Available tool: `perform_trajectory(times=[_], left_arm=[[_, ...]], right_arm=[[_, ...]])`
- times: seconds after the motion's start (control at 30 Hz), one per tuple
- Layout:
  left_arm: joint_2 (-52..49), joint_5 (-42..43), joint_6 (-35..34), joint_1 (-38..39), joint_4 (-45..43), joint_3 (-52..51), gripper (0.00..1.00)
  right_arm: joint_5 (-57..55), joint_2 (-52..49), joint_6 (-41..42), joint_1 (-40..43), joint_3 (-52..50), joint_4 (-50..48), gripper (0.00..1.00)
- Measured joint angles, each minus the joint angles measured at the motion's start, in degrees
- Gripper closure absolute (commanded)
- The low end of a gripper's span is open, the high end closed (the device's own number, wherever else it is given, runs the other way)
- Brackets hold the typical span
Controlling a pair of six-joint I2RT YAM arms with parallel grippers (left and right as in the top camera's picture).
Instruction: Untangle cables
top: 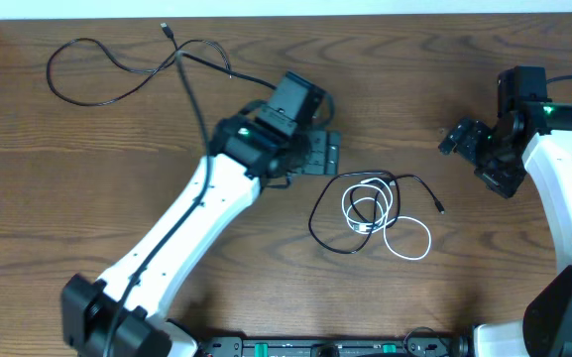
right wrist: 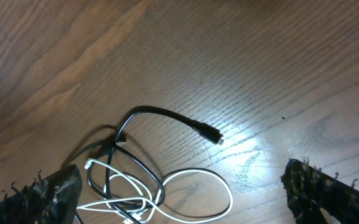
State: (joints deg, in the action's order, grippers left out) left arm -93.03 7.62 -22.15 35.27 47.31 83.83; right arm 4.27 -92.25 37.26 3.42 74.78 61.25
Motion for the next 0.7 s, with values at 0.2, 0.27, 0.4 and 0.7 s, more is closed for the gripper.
perform_trajectory(times=[0.2, 0.27, 0.4, 0.7], left_arm=[[-8.57, 0.57, 0.07, 3.85, -5.07, -0.90, 0.14], [-11.58, 0.76, 0.07, 4.83, -7.08, -0.94, 0.14], [-16.68, 1.05, 0.74, 6.25, -10.25, -0.98, 0.14], [-19.21, 1.05, 7.48, 7.87, -11.80, -1.01, 0.28]], right_arm=[[0.00, 0.00, 0.00, 0.00, 0.00, 0.02, 0.01], [0.00, 0.00, 0.00, -0.02, 0.00, 0.00, 0.01], [0.00, 0.00, 0.00, -0.02, 0.00, 0.02, 0.01], [0.00, 0.00, 0.00, -0.02, 0.00, 0.02, 0.01]])
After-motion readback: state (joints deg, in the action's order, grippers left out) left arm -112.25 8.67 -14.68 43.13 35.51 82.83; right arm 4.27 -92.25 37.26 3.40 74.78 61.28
